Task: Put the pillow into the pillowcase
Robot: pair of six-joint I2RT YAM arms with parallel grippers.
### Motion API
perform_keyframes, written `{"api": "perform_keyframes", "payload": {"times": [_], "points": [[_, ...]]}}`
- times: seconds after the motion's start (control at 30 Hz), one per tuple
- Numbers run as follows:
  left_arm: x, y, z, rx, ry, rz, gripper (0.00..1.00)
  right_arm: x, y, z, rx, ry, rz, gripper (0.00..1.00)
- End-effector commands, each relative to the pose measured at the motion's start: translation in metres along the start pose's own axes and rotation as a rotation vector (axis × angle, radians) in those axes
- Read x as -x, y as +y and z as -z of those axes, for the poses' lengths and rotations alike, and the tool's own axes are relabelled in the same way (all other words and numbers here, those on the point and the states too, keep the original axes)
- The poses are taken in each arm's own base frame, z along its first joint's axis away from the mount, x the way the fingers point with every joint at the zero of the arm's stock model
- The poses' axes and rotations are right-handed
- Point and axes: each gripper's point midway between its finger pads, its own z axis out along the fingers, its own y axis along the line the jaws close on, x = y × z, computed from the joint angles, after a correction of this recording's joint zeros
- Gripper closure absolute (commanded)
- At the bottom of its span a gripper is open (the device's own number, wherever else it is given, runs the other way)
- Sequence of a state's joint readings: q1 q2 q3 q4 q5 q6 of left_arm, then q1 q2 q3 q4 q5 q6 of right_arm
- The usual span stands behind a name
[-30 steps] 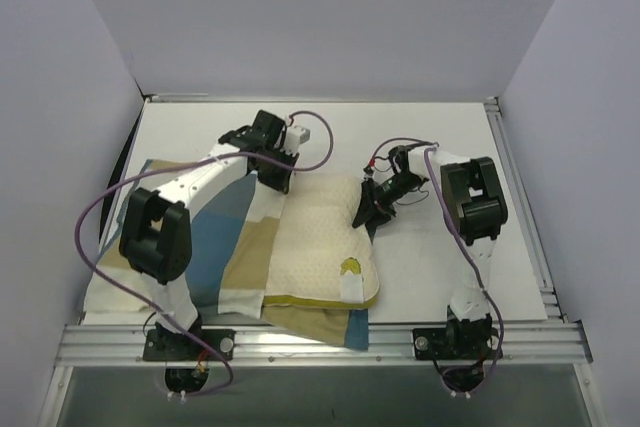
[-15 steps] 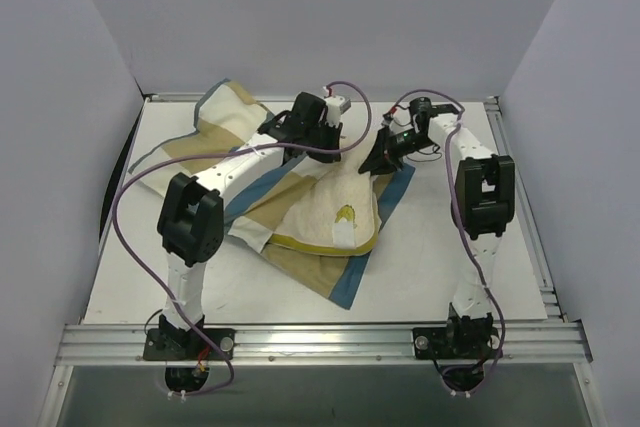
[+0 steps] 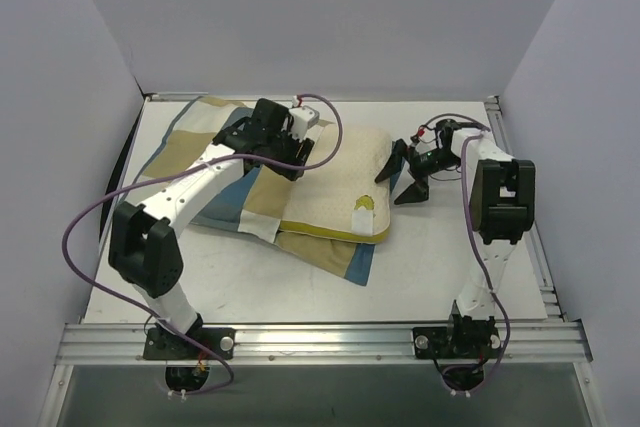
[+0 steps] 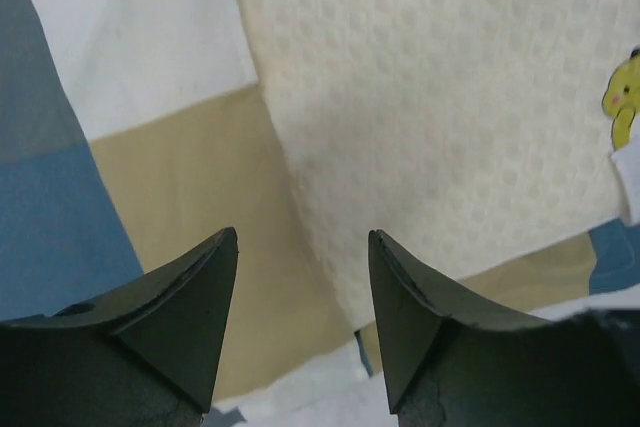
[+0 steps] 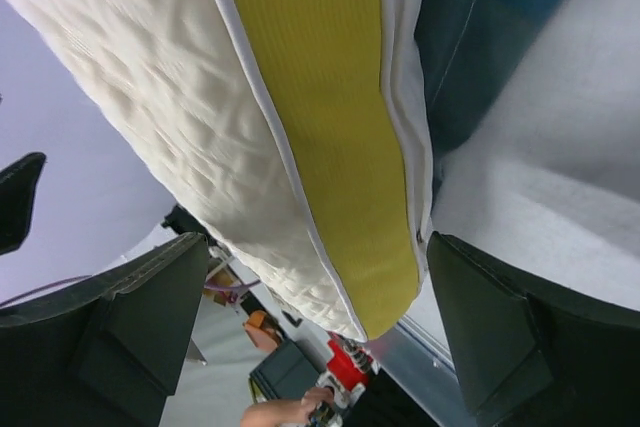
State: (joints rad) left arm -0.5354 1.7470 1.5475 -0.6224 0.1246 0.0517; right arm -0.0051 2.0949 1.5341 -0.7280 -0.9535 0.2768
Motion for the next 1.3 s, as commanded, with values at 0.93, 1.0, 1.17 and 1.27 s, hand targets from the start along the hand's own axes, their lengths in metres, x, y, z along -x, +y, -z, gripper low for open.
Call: {"api": "perform_keyframes", "payload": {"times": [0.93,1.0,1.17,1.27], "points": [[0.086,-0.156,0.012,-0.653,-0.096,-0.014,1.0,-0.024,0.155,-0.02,0.447,0.002,0.09,1.0],[0.085,-0.155,0.015,-0.666,-0.112,0.032,1.0,-0.018,0.147,-0.03,0.429,-0.007,0.076,1.0],[0.055,-0.136,0.004,-0.58,-0.091,0.093,1.0,-0.012,0.075,-0.082,0.217,0.022,0.029,1.0],[0.021,-0.112,-0.013,-0.478,-0.026,0.075,1.0,-0.018,0.044,-0.095,0.127,0.048,-0.004,1.0]]}}
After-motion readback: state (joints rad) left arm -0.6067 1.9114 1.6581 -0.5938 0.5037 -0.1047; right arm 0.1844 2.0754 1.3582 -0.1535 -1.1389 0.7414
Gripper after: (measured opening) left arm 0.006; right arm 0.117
